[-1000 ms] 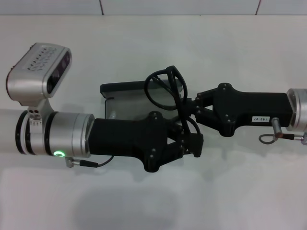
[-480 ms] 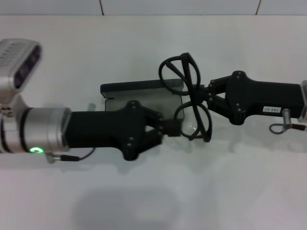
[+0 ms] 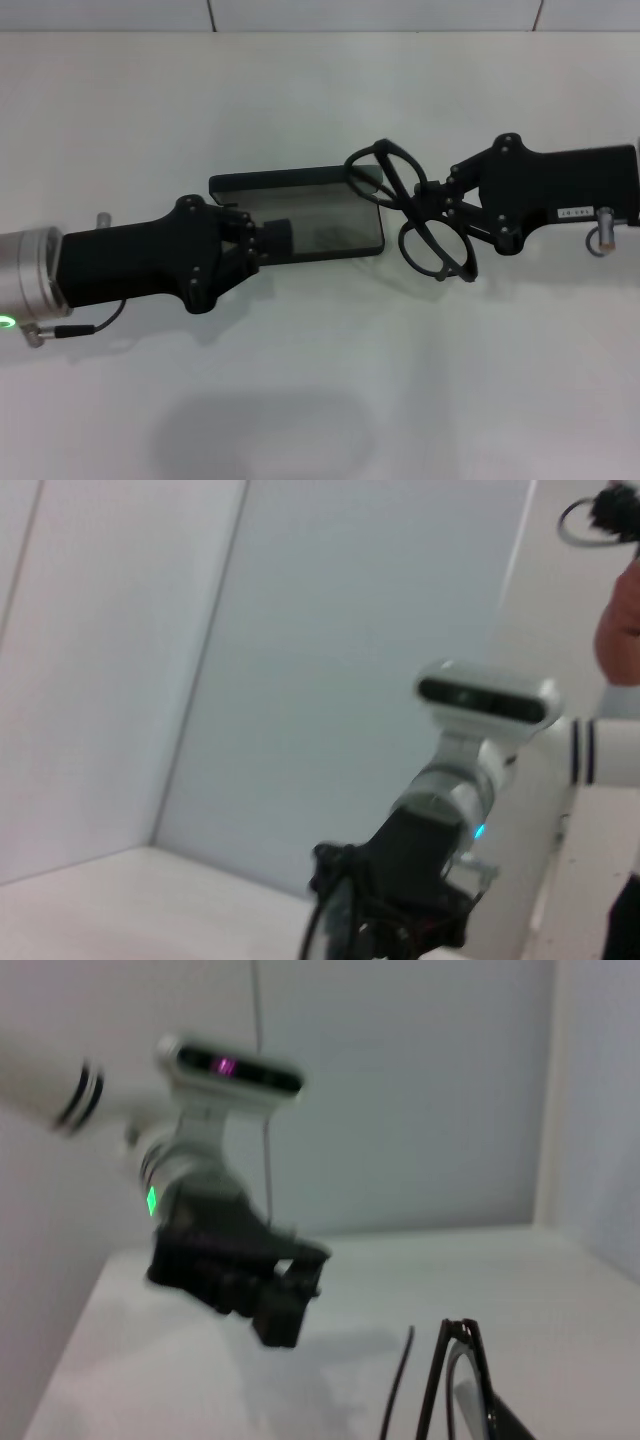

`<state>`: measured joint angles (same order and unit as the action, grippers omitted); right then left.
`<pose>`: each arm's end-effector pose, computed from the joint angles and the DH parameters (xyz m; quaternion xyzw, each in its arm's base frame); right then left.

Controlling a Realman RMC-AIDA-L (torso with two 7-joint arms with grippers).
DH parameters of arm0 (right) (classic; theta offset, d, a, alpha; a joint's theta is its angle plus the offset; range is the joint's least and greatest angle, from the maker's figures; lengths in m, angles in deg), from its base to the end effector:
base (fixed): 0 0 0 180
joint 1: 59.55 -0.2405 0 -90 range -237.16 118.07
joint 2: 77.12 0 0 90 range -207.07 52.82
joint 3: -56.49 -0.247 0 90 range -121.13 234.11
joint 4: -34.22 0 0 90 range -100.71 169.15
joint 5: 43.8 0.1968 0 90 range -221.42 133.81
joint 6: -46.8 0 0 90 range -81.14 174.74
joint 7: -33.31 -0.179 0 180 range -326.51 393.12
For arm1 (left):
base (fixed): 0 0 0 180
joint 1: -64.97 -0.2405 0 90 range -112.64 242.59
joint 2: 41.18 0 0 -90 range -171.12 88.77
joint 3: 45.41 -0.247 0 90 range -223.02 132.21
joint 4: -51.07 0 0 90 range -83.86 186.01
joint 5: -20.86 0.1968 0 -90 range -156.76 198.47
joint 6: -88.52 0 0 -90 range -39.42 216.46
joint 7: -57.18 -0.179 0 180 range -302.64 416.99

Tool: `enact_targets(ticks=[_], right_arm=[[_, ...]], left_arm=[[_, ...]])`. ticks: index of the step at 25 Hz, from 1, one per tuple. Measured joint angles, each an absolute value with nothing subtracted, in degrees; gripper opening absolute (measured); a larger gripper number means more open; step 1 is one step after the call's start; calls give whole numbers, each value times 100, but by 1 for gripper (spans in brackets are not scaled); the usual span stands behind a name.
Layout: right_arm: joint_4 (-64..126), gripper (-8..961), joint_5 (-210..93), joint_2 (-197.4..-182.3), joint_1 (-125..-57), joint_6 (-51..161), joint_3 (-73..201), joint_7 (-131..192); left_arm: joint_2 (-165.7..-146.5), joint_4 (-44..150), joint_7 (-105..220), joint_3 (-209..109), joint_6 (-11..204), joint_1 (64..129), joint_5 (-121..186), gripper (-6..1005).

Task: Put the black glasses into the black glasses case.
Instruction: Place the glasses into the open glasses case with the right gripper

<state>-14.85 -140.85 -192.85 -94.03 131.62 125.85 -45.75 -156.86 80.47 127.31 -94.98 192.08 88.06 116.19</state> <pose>0.1456 0.3420 -0.0371 -0.9753 0.0108 0.2114 0.0627 -0.2241 0.2689 -0.0111 -0.9074 -0.1750 -0.3776 0.0587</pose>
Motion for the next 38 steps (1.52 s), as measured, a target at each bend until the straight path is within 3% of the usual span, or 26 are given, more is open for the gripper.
enact_targets(ticks=[10,21,38], right_arm=[[-3316,72,-15752,-19304,-9902,12830,13600,-5944],[-3319,74,-16641,-19332,-10576,11400,15312,-6807],[-3152,78,-17021,-19331,-10863,10181,16436,-7175]], left_arm=[[-15526,8037,12782,-9493,18775,8416,11786,-1],[-15536,8052,12736,-9489,18539,8096,11942,0],[-15436,8058,12629,-9489,18352,8085,12223,0]])
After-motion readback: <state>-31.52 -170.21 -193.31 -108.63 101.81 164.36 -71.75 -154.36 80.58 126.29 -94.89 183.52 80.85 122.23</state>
